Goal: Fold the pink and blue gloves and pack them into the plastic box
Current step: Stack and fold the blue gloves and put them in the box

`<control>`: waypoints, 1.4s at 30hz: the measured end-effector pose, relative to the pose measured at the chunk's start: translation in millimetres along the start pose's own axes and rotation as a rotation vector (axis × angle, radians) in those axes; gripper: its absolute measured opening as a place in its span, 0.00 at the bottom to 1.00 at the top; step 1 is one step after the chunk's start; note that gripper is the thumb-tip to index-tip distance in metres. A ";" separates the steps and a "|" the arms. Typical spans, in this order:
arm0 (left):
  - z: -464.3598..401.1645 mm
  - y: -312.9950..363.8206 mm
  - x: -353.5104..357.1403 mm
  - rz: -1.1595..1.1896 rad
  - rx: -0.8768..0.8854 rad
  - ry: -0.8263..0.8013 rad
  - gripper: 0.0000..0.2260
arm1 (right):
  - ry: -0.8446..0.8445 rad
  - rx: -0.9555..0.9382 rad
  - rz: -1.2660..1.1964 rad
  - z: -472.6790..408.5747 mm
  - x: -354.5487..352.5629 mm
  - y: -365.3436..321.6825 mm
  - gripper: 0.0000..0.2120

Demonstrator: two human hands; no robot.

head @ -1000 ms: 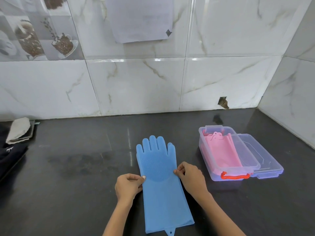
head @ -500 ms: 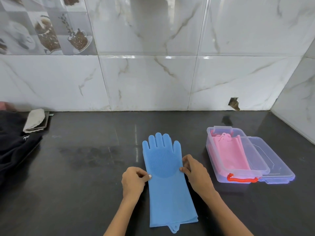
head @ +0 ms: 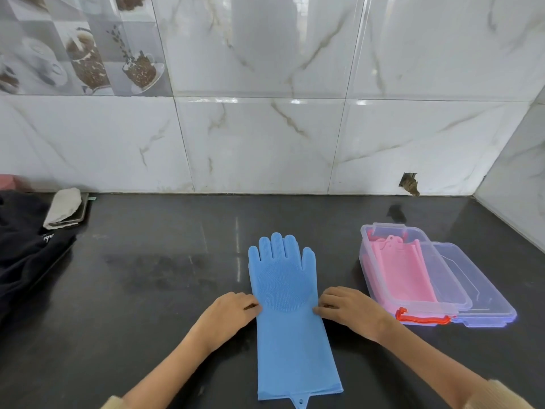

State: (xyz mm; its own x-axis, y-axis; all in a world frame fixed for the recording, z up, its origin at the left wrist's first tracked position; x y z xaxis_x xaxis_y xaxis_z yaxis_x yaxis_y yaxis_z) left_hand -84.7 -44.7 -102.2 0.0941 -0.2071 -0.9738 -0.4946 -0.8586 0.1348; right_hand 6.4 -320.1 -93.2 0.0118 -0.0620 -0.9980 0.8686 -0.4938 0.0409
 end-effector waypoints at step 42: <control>-63.6 8.8 21.9 0.385 -0.804 0.358 0.18 | 0.244 0.945 -0.360 -73.9 2.3 -17.3 0.15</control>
State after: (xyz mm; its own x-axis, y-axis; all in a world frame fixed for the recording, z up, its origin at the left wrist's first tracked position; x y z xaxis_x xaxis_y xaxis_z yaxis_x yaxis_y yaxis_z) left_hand -32.0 -86.6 -110.7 0.3732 -0.5588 -0.7406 0.1815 -0.7388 0.6490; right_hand 28.0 -247.6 -99.7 0.0198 0.3487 -0.9370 0.0992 -0.9333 -0.3452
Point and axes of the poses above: each hand's wrist, its own z-axis away from the middle knuckle, its own x-axis out of the palm, y = z × x, the point moved 1 cm from there along -z, towards the middle knuckle, and after that the axes turned 4 degrees about x, right-handed, at the moved point
